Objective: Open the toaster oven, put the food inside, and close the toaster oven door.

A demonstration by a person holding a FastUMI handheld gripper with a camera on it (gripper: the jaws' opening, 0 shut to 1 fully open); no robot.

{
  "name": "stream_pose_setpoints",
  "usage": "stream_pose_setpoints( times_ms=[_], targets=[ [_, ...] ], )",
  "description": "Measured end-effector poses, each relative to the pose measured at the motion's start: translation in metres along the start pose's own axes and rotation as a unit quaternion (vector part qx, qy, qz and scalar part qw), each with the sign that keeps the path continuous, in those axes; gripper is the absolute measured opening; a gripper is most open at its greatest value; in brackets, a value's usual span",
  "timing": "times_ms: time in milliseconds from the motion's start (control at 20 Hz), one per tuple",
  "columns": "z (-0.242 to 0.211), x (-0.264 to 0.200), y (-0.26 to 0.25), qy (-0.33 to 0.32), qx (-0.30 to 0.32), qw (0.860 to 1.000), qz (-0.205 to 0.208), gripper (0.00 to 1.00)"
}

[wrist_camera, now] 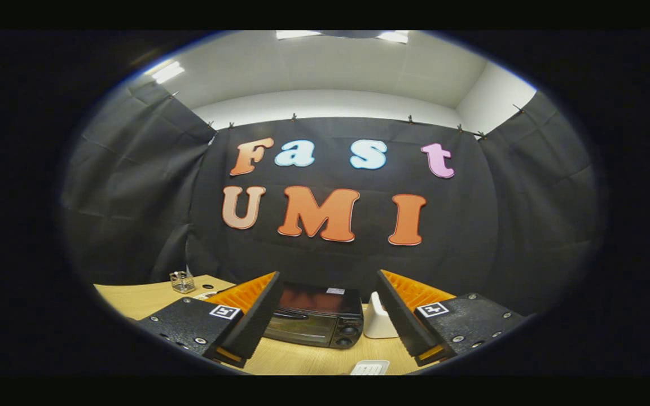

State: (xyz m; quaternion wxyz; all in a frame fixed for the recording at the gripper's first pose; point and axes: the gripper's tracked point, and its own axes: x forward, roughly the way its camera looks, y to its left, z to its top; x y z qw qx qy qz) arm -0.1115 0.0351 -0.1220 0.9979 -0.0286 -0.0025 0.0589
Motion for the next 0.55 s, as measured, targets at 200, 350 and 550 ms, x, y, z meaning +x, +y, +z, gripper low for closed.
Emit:
stream_pose_setpoints(
  times_ms=[200,350,550],
  targets=[
    [0.0011,0.0019,0.0014,0.003,-0.002,1.000,-0.001,0.98],
    [0.0023,0.0040,0.0023,0.005,-0.005,1.000,-0.002,0.98],
    [0.0051,0.0040,0.0037,0.008,-0.014,1.000,-0.004,0.98]
  ],
)
